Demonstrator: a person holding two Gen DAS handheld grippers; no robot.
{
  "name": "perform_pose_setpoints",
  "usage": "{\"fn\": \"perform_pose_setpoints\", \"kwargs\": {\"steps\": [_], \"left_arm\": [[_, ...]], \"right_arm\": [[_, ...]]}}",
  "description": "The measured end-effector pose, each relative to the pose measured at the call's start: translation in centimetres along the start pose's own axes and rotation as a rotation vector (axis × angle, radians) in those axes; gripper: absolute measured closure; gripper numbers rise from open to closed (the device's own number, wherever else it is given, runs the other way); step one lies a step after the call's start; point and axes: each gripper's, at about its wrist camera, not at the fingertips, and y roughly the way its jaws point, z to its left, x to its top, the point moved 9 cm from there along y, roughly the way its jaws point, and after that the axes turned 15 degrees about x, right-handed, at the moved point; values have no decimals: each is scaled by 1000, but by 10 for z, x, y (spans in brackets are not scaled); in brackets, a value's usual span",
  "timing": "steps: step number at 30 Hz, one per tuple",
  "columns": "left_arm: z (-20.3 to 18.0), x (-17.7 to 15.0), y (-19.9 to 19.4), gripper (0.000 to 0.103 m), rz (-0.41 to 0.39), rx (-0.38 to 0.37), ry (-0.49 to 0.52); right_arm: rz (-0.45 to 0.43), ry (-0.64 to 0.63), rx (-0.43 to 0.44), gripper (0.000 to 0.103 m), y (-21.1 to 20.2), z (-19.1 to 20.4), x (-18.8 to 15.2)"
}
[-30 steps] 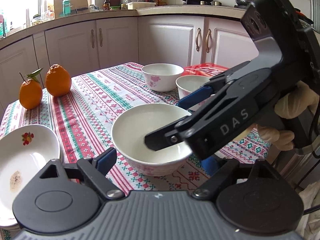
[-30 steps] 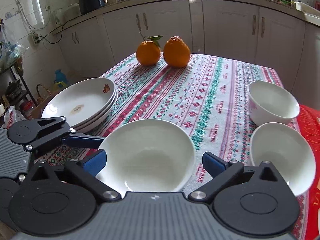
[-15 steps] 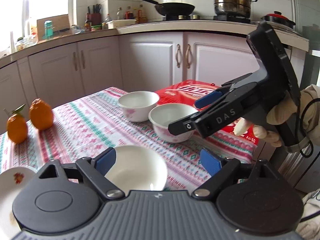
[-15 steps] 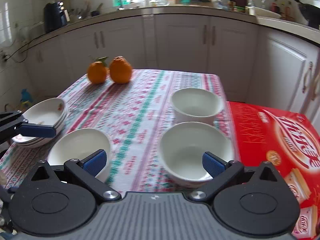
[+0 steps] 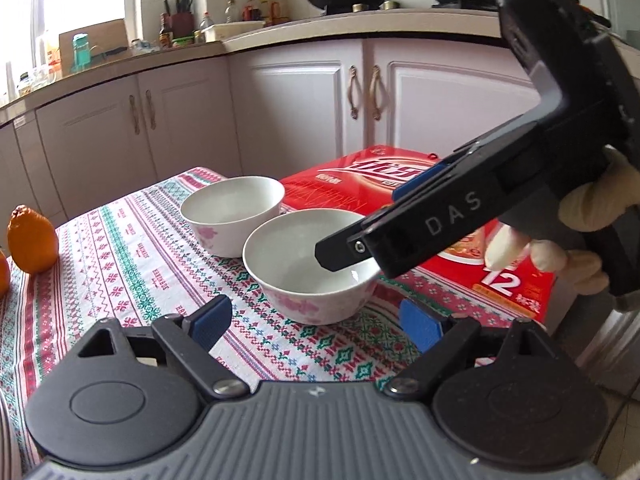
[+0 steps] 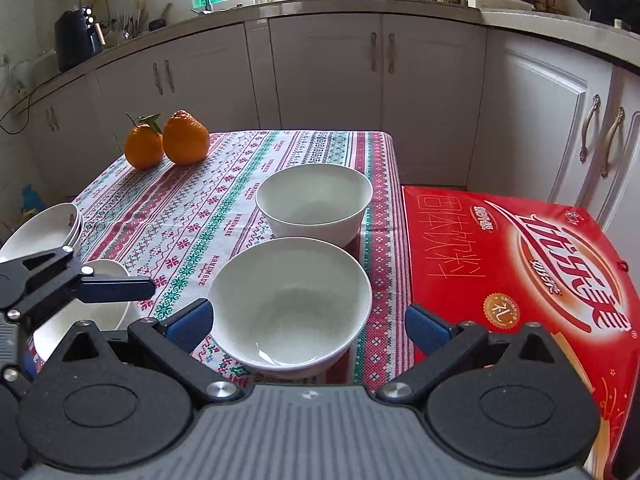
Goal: Organize plates and bowls
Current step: 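Carry the held bowl with the right tool toward another white bowl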
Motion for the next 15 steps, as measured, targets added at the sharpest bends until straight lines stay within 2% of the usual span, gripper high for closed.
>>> {"fn": "perform_pose_setpoints", "kwargs": {"steps": [10, 15], "left_arm": [[-13, 2, 24, 14, 30, 16, 7], [-13, 6, 26, 14, 44, 37, -21]], "right_arm": [[16, 16, 65, 0, 20, -14, 5], [31, 25, 98, 0, 31, -18, 8]]}}
